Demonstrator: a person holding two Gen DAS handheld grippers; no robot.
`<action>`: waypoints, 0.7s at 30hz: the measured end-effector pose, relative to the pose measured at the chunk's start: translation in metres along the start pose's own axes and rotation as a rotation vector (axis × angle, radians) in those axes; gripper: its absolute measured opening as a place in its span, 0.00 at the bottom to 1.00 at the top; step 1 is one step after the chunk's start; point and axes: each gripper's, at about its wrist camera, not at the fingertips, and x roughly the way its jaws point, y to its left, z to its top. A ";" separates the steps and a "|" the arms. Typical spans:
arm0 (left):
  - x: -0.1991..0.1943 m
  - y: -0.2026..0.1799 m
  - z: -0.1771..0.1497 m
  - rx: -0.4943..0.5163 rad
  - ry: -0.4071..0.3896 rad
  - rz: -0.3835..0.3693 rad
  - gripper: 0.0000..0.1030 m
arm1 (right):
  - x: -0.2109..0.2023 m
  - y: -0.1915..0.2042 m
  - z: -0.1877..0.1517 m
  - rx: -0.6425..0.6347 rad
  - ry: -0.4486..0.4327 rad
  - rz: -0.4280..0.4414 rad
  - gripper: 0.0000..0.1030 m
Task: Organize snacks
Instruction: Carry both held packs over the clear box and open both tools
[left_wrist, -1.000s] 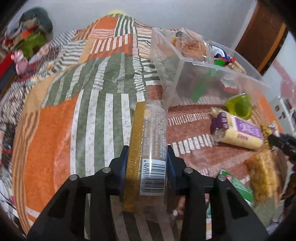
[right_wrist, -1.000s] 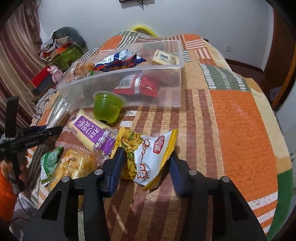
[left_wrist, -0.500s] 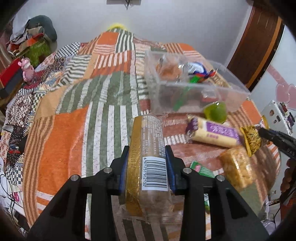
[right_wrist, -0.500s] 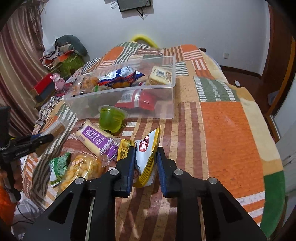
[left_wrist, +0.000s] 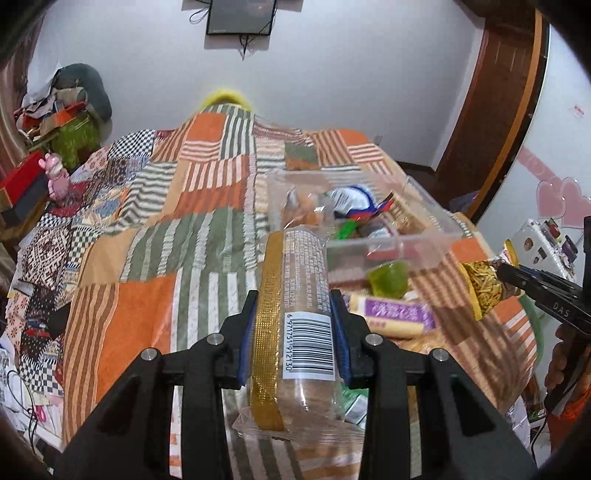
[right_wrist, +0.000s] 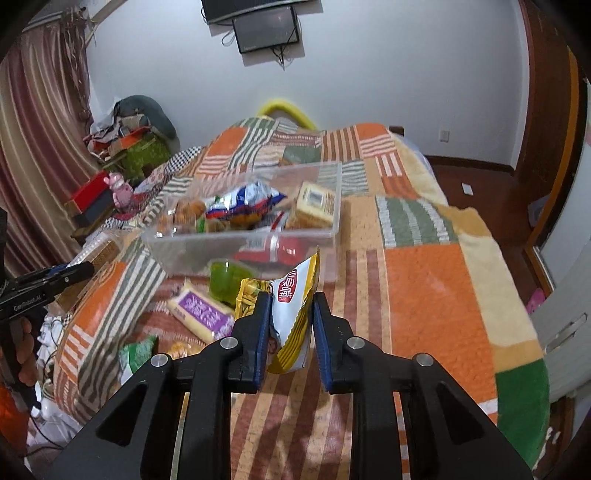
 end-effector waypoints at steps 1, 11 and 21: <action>0.000 -0.002 0.003 0.002 -0.004 -0.003 0.35 | -0.001 0.000 0.003 -0.003 -0.010 0.001 0.20; 0.015 -0.029 0.046 0.040 -0.066 -0.046 0.35 | 0.005 0.000 0.035 -0.021 -0.074 0.006 0.20; 0.052 -0.050 0.077 0.059 -0.062 -0.085 0.35 | 0.028 0.003 0.064 -0.060 -0.100 0.003 0.20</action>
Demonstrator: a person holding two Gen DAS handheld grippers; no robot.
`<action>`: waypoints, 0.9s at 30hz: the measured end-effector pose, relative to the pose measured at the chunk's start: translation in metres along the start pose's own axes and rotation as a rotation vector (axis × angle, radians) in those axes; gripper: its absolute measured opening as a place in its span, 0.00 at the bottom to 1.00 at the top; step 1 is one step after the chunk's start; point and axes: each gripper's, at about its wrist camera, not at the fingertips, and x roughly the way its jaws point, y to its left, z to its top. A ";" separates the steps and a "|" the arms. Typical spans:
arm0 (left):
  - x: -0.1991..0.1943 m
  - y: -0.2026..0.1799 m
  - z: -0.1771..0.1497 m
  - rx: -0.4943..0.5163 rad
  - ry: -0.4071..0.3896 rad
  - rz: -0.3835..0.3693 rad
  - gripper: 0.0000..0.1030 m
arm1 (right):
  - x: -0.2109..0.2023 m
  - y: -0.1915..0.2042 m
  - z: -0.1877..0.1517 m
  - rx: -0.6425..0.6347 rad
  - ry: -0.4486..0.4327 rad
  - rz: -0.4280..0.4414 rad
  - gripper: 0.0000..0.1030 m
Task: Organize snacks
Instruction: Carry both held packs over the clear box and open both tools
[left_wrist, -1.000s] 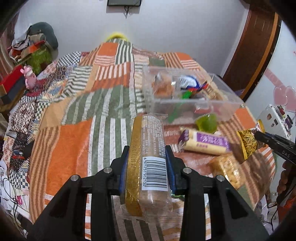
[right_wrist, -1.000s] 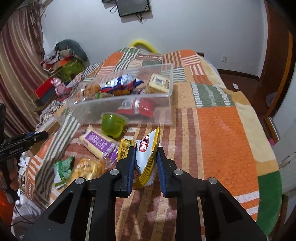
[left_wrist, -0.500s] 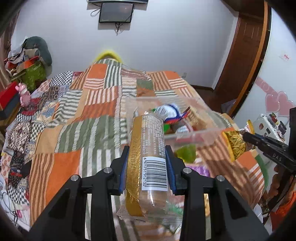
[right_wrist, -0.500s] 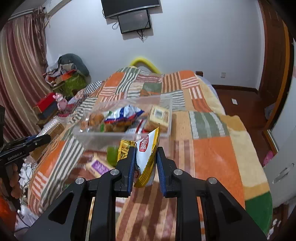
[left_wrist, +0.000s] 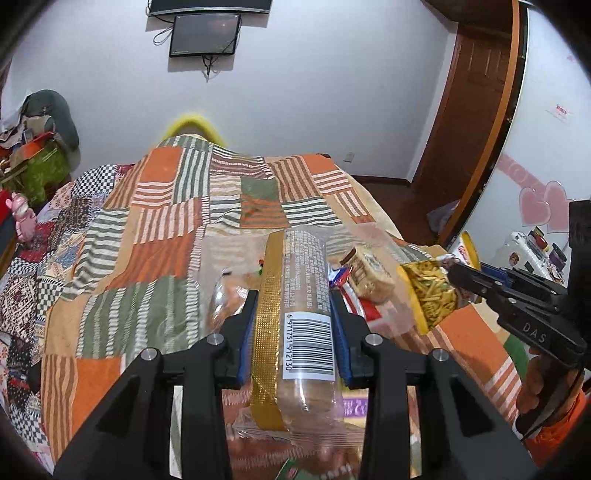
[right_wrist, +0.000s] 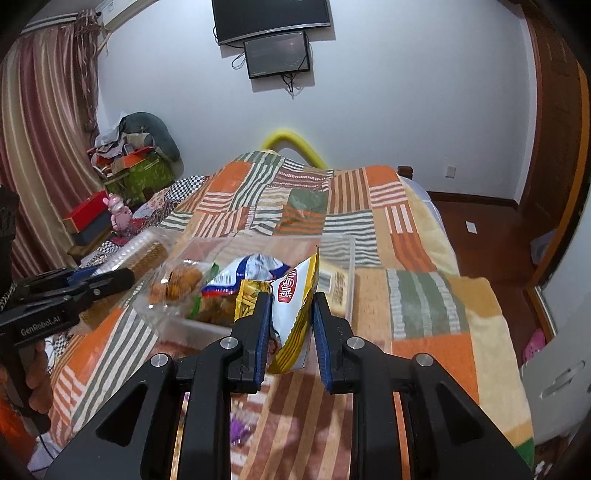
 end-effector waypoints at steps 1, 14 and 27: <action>0.005 -0.001 0.002 -0.001 0.002 -0.003 0.35 | 0.002 -0.001 0.002 -0.003 -0.001 0.000 0.20; 0.066 0.007 0.026 -0.061 0.065 -0.002 0.35 | 0.053 0.003 0.010 -0.030 0.067 0.035 0.20; 0.103 -0.004 0.023 -0.044 0.098 0.084 0.35 | 0.080 -0.005 0.001 -0.048 0.143 0.023 0.20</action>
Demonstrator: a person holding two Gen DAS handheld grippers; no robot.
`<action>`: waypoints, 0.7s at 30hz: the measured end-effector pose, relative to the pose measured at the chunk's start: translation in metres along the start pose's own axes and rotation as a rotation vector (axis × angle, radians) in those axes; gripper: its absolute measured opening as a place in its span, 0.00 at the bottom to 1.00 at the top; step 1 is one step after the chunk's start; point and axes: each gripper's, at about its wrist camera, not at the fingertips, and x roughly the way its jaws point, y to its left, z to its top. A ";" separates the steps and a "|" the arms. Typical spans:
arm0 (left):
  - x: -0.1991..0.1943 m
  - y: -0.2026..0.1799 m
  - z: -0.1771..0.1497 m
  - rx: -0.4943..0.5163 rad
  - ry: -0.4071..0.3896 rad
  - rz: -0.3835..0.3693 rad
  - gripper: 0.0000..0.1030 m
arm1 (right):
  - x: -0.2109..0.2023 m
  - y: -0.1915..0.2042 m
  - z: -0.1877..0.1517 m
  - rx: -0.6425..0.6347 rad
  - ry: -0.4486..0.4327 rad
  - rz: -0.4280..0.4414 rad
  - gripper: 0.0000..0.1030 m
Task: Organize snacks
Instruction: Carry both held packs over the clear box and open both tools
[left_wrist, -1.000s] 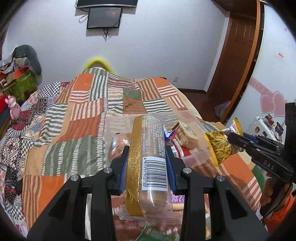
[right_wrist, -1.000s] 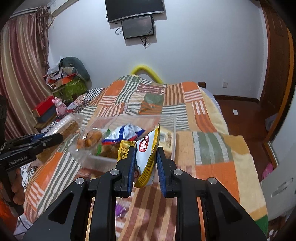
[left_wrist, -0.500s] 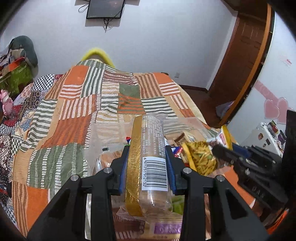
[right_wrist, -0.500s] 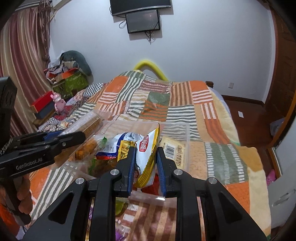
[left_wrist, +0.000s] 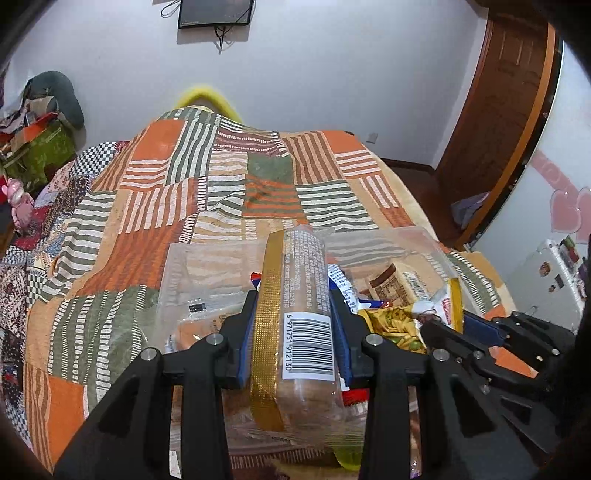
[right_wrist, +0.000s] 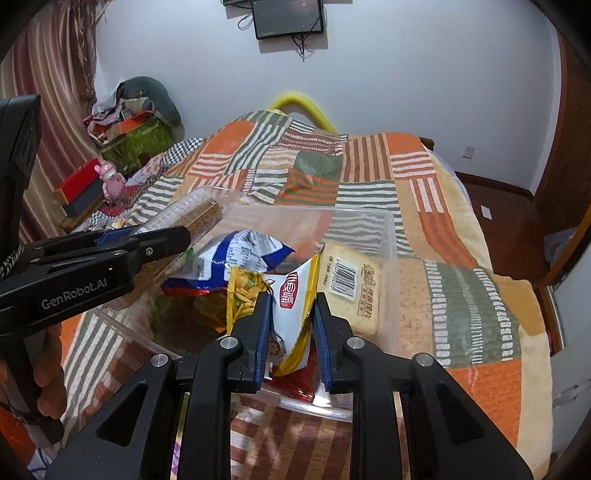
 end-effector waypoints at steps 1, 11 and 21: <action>0.001 -0.001 -0.001 0.001 0.004 0.005 0.35 | 0.000 0.000 0.000 -0.008 0.002 -0.006 0.20; -0.033 -0.011 -0.002 0.074 -0.076 0.035 0.45 | -0.007 0.000 -0.005 -0.019 0.019 -0.013 0.26; -0.082 -0.013 -0.019 0.086 -0.088 -0.038 0.54 | -0.046 0.006 -0.016 -0.013 -0.029 0.021 0.40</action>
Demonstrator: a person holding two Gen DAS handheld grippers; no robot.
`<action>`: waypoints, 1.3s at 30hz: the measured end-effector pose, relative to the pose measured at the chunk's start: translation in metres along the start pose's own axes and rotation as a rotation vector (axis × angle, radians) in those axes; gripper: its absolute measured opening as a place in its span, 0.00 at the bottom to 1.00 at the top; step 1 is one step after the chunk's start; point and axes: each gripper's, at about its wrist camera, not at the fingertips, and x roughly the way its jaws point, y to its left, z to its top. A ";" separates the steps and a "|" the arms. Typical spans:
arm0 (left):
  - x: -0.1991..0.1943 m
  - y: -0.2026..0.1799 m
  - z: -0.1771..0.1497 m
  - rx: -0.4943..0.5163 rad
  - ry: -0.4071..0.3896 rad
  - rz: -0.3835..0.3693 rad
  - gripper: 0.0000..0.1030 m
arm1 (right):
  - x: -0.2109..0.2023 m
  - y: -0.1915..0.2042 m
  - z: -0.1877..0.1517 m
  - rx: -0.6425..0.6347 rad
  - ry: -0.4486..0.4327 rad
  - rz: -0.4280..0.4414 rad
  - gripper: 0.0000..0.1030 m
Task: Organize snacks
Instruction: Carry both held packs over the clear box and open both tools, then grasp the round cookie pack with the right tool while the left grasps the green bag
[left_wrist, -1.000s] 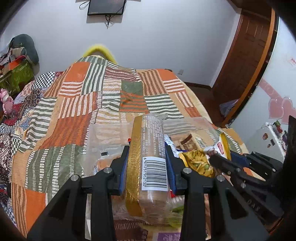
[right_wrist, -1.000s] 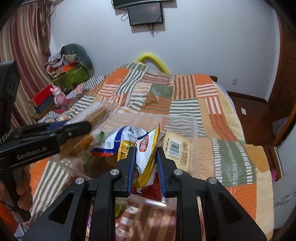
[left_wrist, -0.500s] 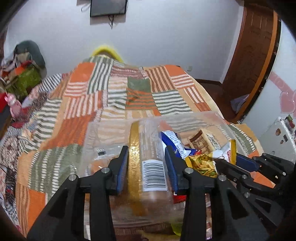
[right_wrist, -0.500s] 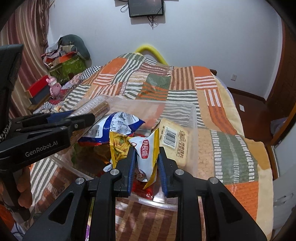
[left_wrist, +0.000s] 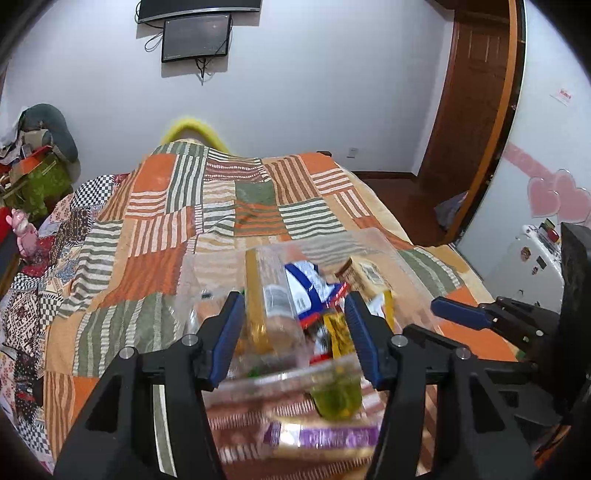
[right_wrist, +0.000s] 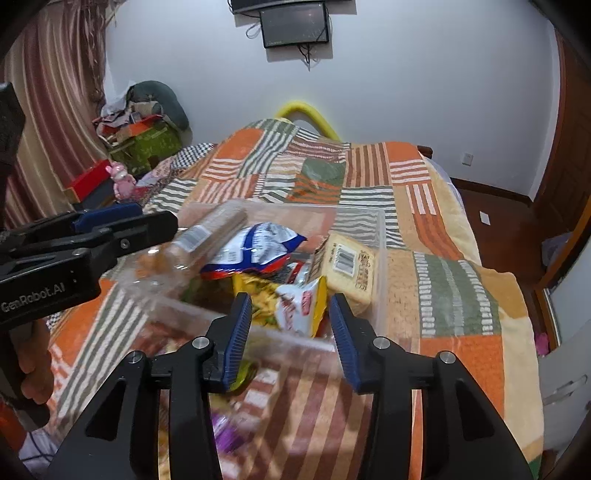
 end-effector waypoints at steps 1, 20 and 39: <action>-0.004 0.000 -0.003 0.002 -0.001 0.002 0.54 | -0.005 0.002 -0.002 -0.001 -0.006 0.002 0.40; -0.061 0.019 -0.130 -0.010 0.171 0.013 0.56 | -0.042 0.047 -0.056 0.005 0.020 0.085 0.52; -0.032 0.016 -0.183 -0.059 0.292 -0.073 0.64 | 0.010 0.078 -0.098 -0.014 0.228 0.142 0.53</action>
